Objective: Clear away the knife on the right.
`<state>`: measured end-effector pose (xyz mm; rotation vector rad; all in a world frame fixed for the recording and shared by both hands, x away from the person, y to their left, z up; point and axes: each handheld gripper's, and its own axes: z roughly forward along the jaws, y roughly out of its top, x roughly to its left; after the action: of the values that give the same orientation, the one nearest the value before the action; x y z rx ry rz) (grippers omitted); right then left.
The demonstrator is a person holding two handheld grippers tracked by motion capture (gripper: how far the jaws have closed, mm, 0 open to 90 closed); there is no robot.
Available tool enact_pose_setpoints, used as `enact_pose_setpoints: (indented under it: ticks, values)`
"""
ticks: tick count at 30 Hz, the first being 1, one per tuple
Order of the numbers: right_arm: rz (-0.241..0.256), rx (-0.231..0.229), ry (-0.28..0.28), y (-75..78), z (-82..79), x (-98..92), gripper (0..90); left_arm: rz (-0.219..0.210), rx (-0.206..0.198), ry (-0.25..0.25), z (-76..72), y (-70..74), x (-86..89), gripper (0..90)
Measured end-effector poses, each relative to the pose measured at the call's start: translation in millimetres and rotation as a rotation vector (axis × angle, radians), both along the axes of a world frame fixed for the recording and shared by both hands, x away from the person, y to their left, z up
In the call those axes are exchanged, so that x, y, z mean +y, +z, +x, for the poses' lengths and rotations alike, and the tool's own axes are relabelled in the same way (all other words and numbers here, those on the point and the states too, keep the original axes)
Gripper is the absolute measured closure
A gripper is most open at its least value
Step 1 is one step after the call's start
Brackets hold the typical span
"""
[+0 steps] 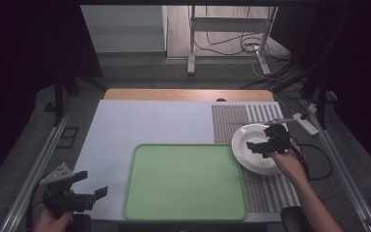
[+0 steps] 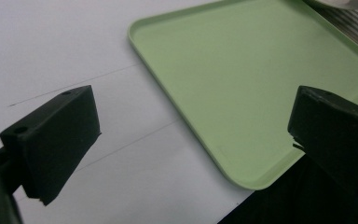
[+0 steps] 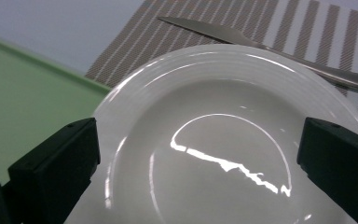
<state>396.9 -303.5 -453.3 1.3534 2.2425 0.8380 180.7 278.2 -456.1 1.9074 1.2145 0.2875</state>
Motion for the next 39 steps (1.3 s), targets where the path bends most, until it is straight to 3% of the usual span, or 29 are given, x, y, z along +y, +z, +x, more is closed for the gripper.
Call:
enact_pose_setpoints:
  ticks: [6, 15, 32, 39]
  values:
    - [0.033, 0.019, -0.036, 1.2, 13.8, -4.4, 0.3, 0.001, 0.0, 0.0, 0.1, 0.0, -0.1, 1.8]
    - [-0.027, 0.038, -0.046, -3.2, 34.8, -5.3, 0.3, 0.006, -0.002, -0.002, -0.2, 0.2, -0.8, 1.7]
    - [-0.034, 0.07, -0.115, -9.1, 75.2, -12.1, 0.3, 0.01, -0.006, 0.001, -0.5, 0.3, -1.0, 1.6]
    - [-0.063, 0.053, -0.165, -9.0, 90.0, -14.5, 0.3, 0.012, -0.008, 0.0, -0.8, 0.4, -1.0, 1.2]
